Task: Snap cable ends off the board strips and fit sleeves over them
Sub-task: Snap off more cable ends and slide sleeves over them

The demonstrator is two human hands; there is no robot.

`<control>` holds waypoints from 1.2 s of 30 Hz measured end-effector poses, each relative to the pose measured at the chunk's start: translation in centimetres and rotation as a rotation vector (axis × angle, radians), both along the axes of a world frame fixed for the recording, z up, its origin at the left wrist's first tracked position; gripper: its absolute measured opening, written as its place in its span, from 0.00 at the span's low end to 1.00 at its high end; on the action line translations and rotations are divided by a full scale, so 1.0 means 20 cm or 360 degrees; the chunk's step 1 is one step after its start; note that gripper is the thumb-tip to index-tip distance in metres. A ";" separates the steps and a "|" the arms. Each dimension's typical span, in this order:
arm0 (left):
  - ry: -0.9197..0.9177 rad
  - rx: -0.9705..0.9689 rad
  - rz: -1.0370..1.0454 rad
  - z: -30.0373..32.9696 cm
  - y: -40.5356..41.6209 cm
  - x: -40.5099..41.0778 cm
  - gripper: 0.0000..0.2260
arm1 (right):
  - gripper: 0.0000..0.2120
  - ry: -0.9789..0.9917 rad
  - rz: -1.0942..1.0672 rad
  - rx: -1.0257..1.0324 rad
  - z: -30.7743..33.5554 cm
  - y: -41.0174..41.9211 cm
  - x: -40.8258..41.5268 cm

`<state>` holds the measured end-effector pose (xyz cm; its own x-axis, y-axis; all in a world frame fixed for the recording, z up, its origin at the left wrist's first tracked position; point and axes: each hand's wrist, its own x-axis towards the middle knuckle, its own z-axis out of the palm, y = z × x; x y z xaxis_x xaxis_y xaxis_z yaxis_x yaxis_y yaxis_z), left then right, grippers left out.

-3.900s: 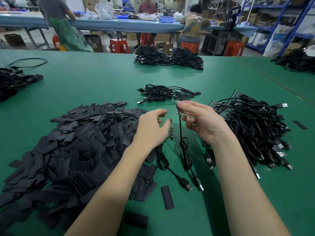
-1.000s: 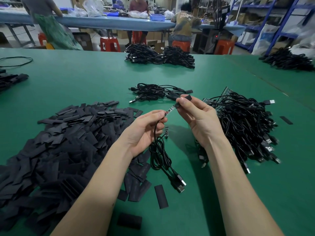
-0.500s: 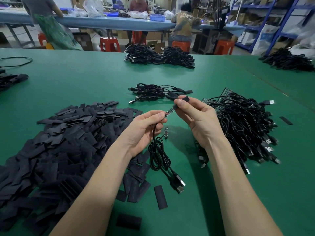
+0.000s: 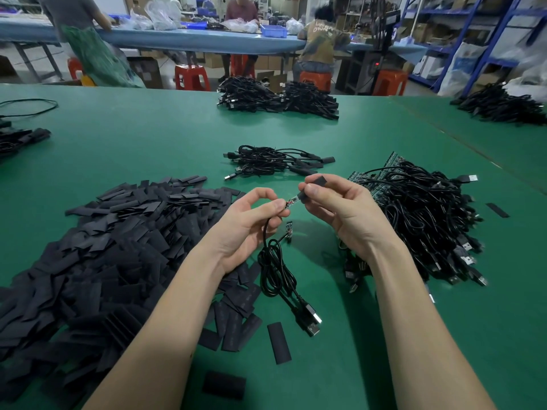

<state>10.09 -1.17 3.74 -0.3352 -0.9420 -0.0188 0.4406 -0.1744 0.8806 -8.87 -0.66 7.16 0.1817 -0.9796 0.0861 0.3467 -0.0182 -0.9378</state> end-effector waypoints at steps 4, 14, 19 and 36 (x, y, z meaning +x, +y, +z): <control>-0.0004 -0.0055 -0.0026 0.00 0.00 0.00 0.08 | 0.07 -0.0043 -0.0002 -0.0002 -0.02 0.00 0.05; -0.0584 -0.0627 0.0392 -0.02 -0.01 -0.04 0.04 | 0.05 -0.0093 -0.0166 0.0189 -0.04 -0.03 0.02; -0.0598 -0.0831 0.0484 -0.04 -0.02 -0.04 0.03 | 0.04 -0.0135 -0.0238 0.0263 -0.04 -0.04 0.03; -0.0456 -0.0808 0.0476 -0.03 0.00 -0.07 0.04 | 0.05 -0.0100 -0.0087 0.0176 -0.05 -0.03 0.03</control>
